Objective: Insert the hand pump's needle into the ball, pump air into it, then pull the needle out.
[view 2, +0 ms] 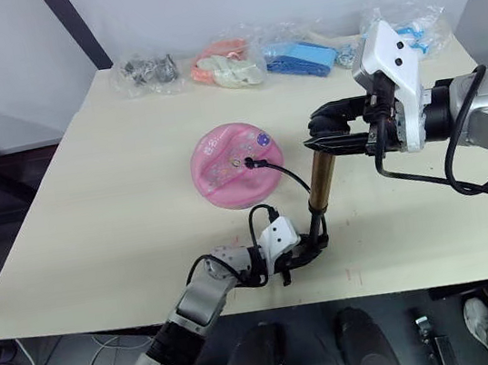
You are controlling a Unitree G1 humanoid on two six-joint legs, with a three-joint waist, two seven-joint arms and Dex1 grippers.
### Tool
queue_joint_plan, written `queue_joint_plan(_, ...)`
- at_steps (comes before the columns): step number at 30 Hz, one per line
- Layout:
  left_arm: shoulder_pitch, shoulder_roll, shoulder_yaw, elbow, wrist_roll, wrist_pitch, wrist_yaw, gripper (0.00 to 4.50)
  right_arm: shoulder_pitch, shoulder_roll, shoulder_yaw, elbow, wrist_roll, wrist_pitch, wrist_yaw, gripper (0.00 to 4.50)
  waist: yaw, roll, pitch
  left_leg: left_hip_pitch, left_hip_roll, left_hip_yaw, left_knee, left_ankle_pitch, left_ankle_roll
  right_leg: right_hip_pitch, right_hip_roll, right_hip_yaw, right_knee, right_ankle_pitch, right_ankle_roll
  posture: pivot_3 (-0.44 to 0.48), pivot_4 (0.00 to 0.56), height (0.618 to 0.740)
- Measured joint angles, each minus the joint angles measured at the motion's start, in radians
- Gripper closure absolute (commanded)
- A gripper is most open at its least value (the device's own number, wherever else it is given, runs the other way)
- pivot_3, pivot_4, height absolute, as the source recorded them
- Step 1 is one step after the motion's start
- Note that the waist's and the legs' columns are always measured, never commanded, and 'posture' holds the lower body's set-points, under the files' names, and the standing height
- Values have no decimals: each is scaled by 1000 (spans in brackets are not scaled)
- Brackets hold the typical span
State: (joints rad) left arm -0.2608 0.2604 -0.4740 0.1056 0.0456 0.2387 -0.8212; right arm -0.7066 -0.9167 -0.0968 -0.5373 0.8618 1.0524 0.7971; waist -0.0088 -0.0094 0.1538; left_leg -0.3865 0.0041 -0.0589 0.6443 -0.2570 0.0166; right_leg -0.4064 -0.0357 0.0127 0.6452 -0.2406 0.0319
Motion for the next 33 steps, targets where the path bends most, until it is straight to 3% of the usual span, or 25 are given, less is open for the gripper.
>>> queue_joint_plan(5, -8, -1, -1, 17, 1, -8, 1, 3409, 62, 7, 12, -34, -18, -44, -20, 2831, -1, 0, 0, 1, 0, 0, 3, 0, 0, 2, 0, 0, 1, 0, 1, 0, 150, 740)
queue_joint_plan(6, -18, -1, 2, 39, 0, -16, -3, 3409, 127, 24, 36, -51, -48, -80, -27, 2831, -1, -1, -1, 2, 0, 0, 3, 0, 0, 3, 0, 0, 1, 1, 1, 0, 150, 740)
queue_joint_plan(7, -81, 4, 2, 149, -14, -80, -49, 3410, 231, 78, 150, -76, -151, -158, -80, 2831, 0, -5, -4, 7, 1, 0, 4, 0, 0, 9, 1, -3, 1, -2, 4, 0, 150, 740)
queue_joint_plan(14, -150, 5, 6, 356, -34, -258, -90, 3411, 354, 136, 324, -86, -362, -282, -132, 2832, -5, -11, -13, 14, 3, -2, 8, 1, 0, 15, 1, 0, 1, 0, 3, 0, 150, 740)
queue_joint_plan(17, -154, 4, 7, 407, -37, -315, -90, 3411, 378, 152, 353, -82, -413, -318, -132, 2832, -8, -12, -13, 26, 5, -2, 7, 0, 0, 25, 0, 1, 0, -1, 3, 0, 150, 740)
queue_joint_plan(26, -197, -25, 7, 554, -38, -443, -98, 3411, 407, 158, 346, -76, -453, -347, -118, 2832, -5, -14, -22, 27, 7, -5, 5, -2, -5, 28, -6, 0, -4, -1, 3, 0, 150, 740)
queue_joint_plan(33, -229, -32, 14, 583, -46, -494, -127, 3411, 309, 94, 182, -60, -286, -165, -56, 2832, -4, -9, -4, 20, 5, -2, 6, 1, -1, 23, -11, -5, -4, 2, 7, 0, 150, 740)
